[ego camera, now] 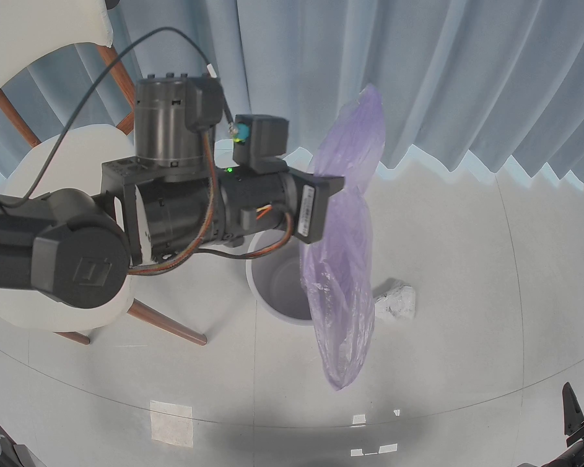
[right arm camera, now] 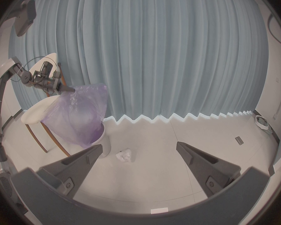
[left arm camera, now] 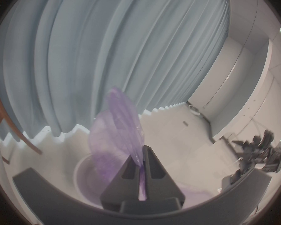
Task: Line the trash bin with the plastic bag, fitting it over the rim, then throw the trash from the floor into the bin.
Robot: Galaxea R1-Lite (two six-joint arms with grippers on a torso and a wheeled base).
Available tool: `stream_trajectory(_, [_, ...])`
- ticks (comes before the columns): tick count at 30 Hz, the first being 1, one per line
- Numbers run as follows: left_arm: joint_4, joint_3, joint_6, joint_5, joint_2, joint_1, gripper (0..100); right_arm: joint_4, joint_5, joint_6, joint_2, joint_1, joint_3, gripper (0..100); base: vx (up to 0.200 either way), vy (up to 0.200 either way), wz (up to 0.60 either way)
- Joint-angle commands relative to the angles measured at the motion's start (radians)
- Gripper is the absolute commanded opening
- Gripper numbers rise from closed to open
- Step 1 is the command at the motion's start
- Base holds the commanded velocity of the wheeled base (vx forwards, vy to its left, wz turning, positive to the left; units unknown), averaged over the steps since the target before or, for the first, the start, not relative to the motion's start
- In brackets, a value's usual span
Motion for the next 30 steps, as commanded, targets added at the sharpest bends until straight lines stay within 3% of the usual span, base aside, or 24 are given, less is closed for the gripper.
stream_trajectory(1, [-0.023, 0.066, 0.049, 0.002, 0.022, 0.091, 0, -0.001, 0.001, 0.000, -0.017, 0.001, 0.018, 100, 0.000, 0.000, 0.00])
stream_trajectory(4, [-0.034, 0.076, 0.069, 0.015, 0.026, 0.123, 0, -0.001, 0.001, 0.000, -0.017, 0.001, 0.018, 100, 0.000, 0.000, 0.00])
stream_trajectory(6, [-0.036, 0.092, 0.106, 0.106, 0.031, 0.152, 0, -0.001, 0.000, 0.001, -0.017, 0.001, 0.018, 100, 0.000, 0.000, 0.00])
stream_trajectory(8, [-0.036, 0.098, 0.120, 0.143, 0.028, 0.166, 0, -0.001, 0.000, 0.001, -0.017, 0.001, 0.018, 100, 0.000, 0.000, 0.00])
stream_trajectory(15, [-0.032, 0.113, 0.143, 0.177, -0.023, 0.207, 0, -0.001, 0.000, 0.004, -0.017, 0.001, 0.018, 100, 0.000, 0.000, 0.00])
stream_trajectory(18, [-0.036, 0.170, 0.236, 0.187, -0.067, 0.241, 0, -0.001, 0.000, 0.004, -0.017, -0.001, 0.018, 100, 0.000, 0.000, 0.00])
stream_trajectory(30, [0.104, 0.141, 0.262, 0.189, -0.024, 0.166, 0, -0.001, -0.003, 0.006, -0.017, -0.001, 0.018, 100, 0.000, 0.000, 0.00])
